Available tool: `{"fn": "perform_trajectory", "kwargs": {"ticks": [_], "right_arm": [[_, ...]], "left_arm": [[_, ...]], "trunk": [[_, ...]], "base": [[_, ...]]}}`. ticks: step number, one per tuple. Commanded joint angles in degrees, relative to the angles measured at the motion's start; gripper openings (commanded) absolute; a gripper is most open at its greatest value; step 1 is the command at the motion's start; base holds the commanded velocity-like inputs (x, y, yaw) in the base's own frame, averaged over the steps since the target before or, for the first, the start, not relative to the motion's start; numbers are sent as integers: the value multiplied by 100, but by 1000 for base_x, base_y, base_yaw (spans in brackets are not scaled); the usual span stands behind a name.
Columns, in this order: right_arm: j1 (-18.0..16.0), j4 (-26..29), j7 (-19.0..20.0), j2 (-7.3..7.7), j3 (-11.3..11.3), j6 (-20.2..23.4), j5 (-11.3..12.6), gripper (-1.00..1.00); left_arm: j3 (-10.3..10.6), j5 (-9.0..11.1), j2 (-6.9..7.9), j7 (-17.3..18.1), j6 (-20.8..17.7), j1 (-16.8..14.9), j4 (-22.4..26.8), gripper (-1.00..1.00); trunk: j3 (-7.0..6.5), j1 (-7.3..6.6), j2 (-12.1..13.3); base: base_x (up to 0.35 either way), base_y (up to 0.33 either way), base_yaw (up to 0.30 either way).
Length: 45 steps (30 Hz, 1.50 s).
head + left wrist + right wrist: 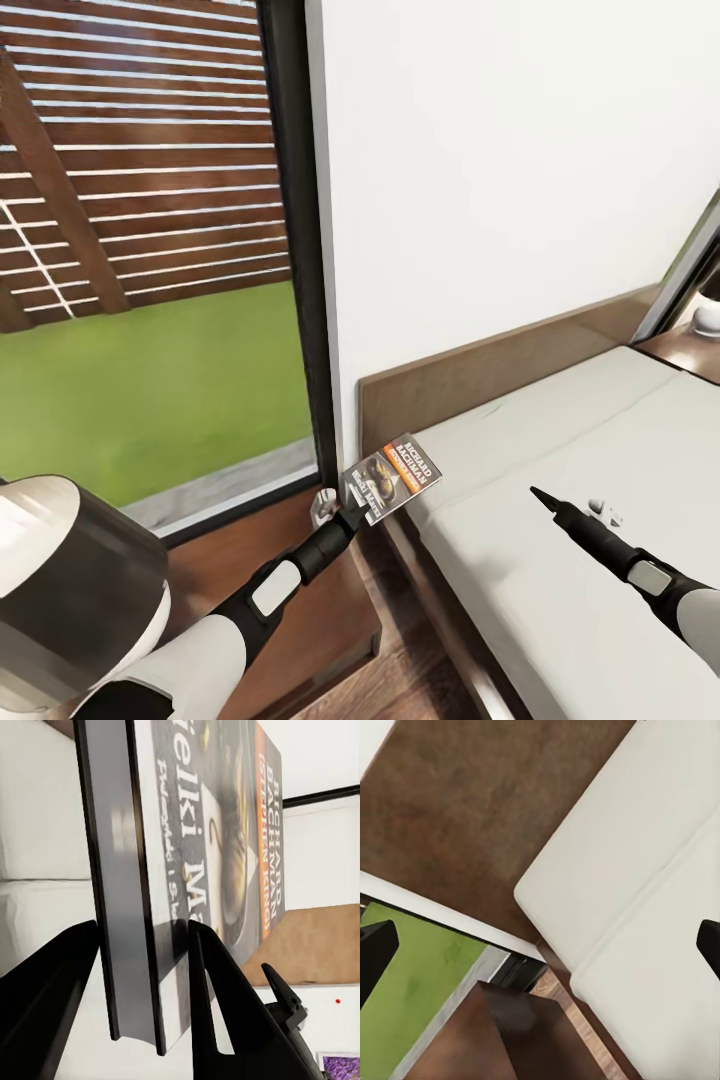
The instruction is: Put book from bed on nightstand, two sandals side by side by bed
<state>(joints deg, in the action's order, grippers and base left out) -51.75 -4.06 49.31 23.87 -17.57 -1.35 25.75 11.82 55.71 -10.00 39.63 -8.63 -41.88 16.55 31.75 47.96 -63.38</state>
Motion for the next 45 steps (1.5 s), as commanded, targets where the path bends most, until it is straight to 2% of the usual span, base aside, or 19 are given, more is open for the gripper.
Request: {"fn": "perform_trajectory", "kwargs": {"ticks": [1,45], "right_arm": [[-11,-26,26,4,-18,-14,5,100],[-11,-27,26,4,-18,-14,2,100]], "left_arm": [[4,54,0,17,-60,-4,-3,-100],[4,63,0,37,-77,-4,-12,-100]], "trunk": [[-4,0,-4],[-416,0,-4]], "base": [[0,0,0],[0,0,0]]}}
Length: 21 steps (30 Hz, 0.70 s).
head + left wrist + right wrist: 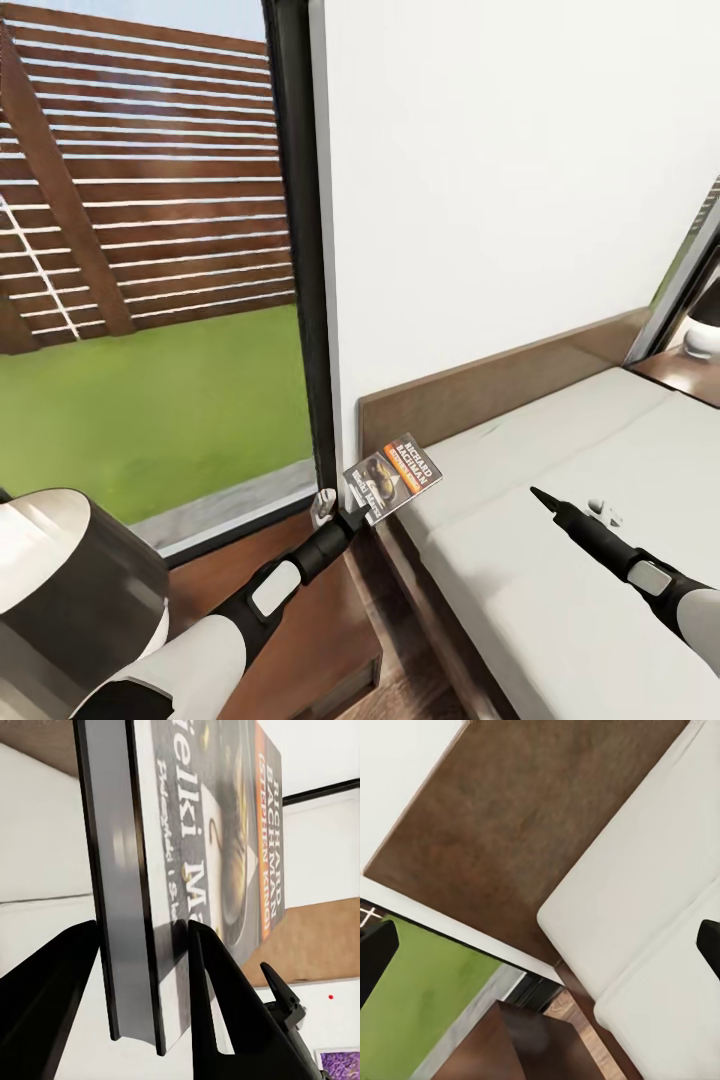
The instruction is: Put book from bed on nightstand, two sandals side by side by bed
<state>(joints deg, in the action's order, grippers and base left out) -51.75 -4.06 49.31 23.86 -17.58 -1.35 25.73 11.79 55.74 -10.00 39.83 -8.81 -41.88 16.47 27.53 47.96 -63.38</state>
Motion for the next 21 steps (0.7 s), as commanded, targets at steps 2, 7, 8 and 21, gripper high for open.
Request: {"fn": "perform_trajectory", "kwargs": {"ticks": [2,7,8,21], "right_arm": [[-11,-25,27,4,-18,-14,3,100],[-11,-25,27,4,-18,-14,4,100],[-11,-25,27,4,-18,-14,5,100],[-11,-25,28,4,-18,-14,4,100]], "left_arm": [[7,59,0,16,-59,-5,-4,-100],[7,59,0,16,-59,-5,-3,-100],[7,59,0,16,-59,-5,-4,-100],[7,59,0,7,-59,-5,-4,-100]], "trunk": [[-13,1,-4],[-60,1,-4],[-69,1,-4],[-191,1,-4]], "base": [[0,0,0],[0,0,0],[0,0,0],[0,0,0]]}}
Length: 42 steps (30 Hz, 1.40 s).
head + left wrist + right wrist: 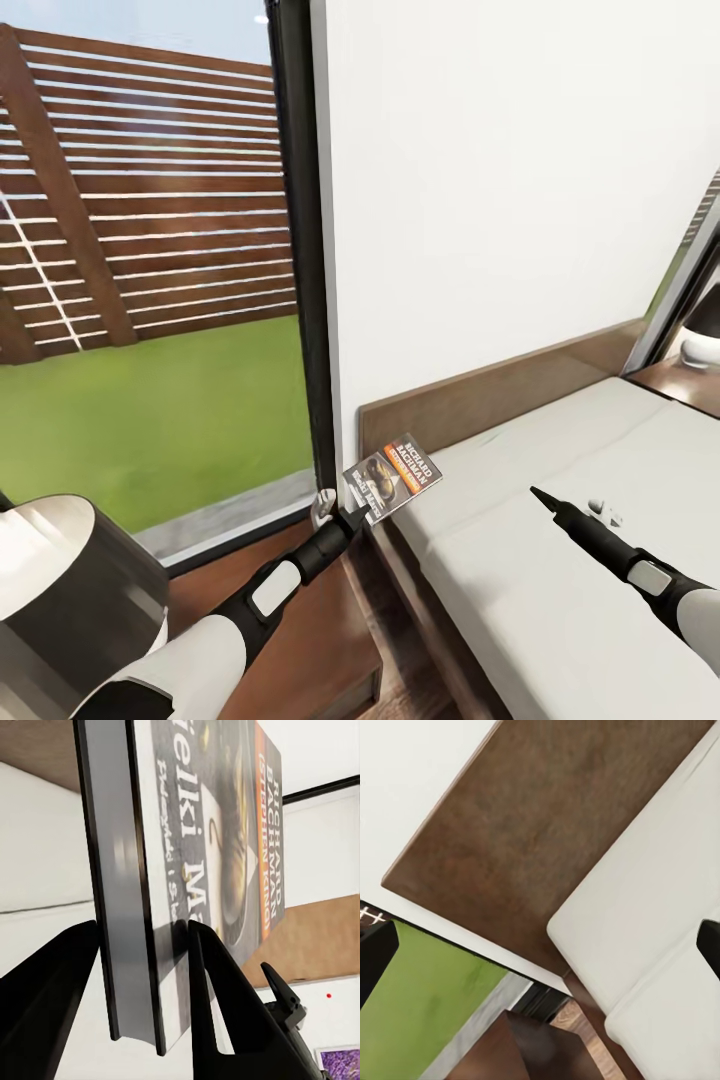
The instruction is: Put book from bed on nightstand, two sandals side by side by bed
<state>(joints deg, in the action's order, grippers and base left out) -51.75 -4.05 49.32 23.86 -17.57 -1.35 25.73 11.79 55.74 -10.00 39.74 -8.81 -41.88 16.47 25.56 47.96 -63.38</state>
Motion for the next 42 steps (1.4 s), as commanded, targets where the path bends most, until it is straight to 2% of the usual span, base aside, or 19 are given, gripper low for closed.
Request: {"fn": "perform_trajectory", "kwargs": {"ticks": [1,19,26,42], "right_arm": [[-11,-26,26,4,-18,-14,4,100],[-11,-27,26,4,-18,-14,6,100],[-11,-34,44,4,-18,24,10,100],[-11,-35,48,4,-18,47,11,100]], "left_arm": [[7,59,0,16,-59,-5,-4,-100],[7,59,0,16,-57,-5,-4,-100],[7,59,0,24,-59,-5,-4,-100],[7,59,0,25,-59,-5,-4,-100]], "trunk": [[-3,1,-4],[-171,1,-4],[-184,1,-4],[-185,1,-4]], "base": [[0,0,0],[0,0,0],[0,0,11],[0,0,196]]}}
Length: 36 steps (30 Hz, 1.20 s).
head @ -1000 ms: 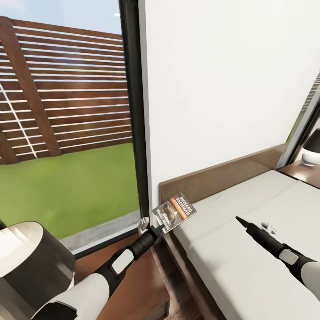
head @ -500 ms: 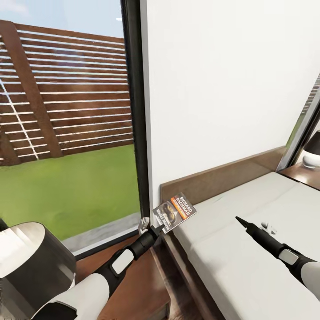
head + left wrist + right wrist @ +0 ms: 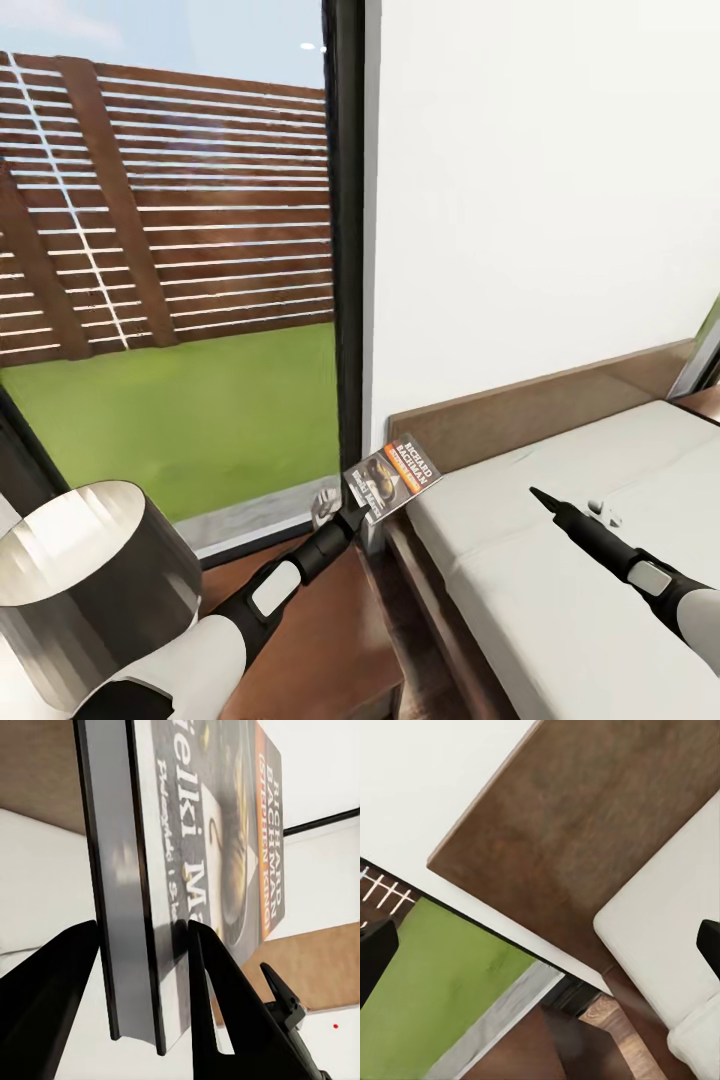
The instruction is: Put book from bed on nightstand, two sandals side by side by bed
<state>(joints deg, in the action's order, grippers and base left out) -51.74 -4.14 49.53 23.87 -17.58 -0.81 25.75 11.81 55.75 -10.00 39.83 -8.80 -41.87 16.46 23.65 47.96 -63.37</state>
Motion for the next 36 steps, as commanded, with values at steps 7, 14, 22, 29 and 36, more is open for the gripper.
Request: {"fn": "perform_trajectory", "kwargs": {"ticks": [7,14,22,29,36], "right_arm": [[-11,-25,38,4,-17,1,9,100],[-11,-25,32,4,-17,1,9,100],[-11,-25,31,4,-17,2,9,100],[-11,-25,31,4,-17,2,9,100],[-11,-25,31,4,-17,2,9,100]], "left_arm": [[5,59,0,16,-60,-5,-3,-100],[5,59,0,16,-60,-5,-12,-100],[5,61,0,16,-60,-5,-37,-100],[5,59,0,12,-60,-5,-40,-100],[5,63,0,5,-60,-5,-44,-100]], "trunk": [[7,0,-5],[7,0,-5],[7,0,-5],[7,0,-5],[7,0,-5]], "base": [[0,0,9],[0,0,216],[0,0,287],[0,0,257],[0,0,53]]}}
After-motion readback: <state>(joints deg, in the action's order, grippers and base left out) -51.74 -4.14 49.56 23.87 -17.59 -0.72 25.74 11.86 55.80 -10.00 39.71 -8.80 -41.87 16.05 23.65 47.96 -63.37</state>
